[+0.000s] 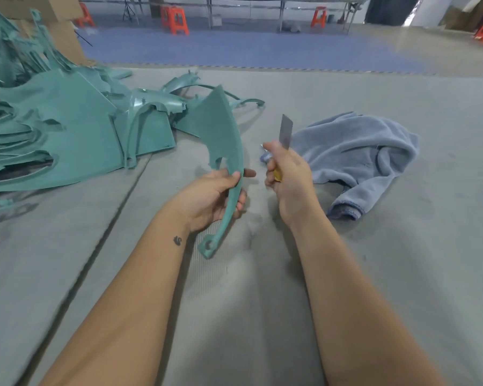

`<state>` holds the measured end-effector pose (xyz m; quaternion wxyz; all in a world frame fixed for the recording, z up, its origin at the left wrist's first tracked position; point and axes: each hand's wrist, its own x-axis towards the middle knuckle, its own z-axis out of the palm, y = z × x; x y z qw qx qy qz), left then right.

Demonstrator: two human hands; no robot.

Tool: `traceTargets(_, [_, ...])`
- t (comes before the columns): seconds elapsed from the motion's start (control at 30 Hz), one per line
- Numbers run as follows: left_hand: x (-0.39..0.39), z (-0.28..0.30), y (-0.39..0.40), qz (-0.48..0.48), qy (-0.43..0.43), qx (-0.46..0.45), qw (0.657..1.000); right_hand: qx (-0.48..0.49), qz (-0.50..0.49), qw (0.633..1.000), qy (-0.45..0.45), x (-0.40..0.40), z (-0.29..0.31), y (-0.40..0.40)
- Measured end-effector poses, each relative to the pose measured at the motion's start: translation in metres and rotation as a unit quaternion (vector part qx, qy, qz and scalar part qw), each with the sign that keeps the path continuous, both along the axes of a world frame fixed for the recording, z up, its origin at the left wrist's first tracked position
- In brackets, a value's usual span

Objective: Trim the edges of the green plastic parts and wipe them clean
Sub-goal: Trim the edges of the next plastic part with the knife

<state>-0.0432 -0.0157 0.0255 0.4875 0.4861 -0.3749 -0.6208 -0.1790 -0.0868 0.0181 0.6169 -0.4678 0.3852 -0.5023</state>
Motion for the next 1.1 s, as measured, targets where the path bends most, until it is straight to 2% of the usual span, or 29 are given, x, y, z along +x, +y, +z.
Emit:
traceTargets(0.07, [-0.006,0.002,0.001,-0.009,-0.021,-0.005,1.000,-0.075,0.022,0.997,0.009,0.000,-0.003,0.005])
traceTargets(0.13, [-0.012,0.001,0.001,-0.018,-0.086,-0.017,0.996,-0.089,0.043,0.995,-0.014,0.001,-0.006,0.007])
traceTargets(0.2, [-0.016,0.002,0.002,-0.017,-0.159,-0.028,0.987,-0.092,0.006,0.996,0.001,0.002,-0.005,0.008])
traceTargets(0.3, [-0.014,0.004,0.002,-0.021,-0.223,-0.043,0.974,-0.121,-0.073,0.989,0.043,0.001,-0.009,0.004])
traceTargets(0.37, [-0.008,0.004,0.002,-0.013,-0.263,-0.066,0.963,-0.126,-0.094,0.987,0.036,0.001,-0.011,0.002])
traceTargets(0.47, [0.006,-0.001,0.001,-0.017,-0.367,-0.073,0.927,-0.107,-0.118,0.987,-0.007,0.000,-0.014,-0.002])
traceTargets(0.57, [0.013,-0.007,-0.001,-0.030,-0.406,-0.063,0.911,-0.067,-0.141,0.987,-0.037,-0.002,-0.013,-0.005])
traceTargets(0.67, [0.007,-0.013,-0.005,0.021,-0.495,-0.126,0.860,0.001,-0.128,0.990,-0.062,-0.002,-0.007,-0.003])
traceTargets(0.77, [0.003,-0.017,-0.006,0.129,-0.463,-0.187,0.856,0.077,-0.068,0.984,-0.148,-0.002,0.001,-0.001])
traceTargets(0.83, [0.004,-0.017,-0.005,0.195,-0.453,-0.223,0.841,0.074,-0.038,0.984,-0.155,-0.002,-0.001,-0.001])
traceTargets(0.9, [0.006,-0.016,-0.005,0.236,-0.441,-0.245,0.830,0.063,-0.028,0.991,-0.117,0.001,-0.004,0.000])
traceTargets(0.97, [0.009,-0.017,-0.006,0.256,-0.421,-0.240,0.836,0.055,-0.024,0.996,-0.065,0.004,-0.005,0.001])
traceTargets(1.1, [0.014,-0.024,-0.011,0.263,-0.408,-0.177,0.856,0.010,-0.004,0.998,0.057,0.013,-0.005,0.004])
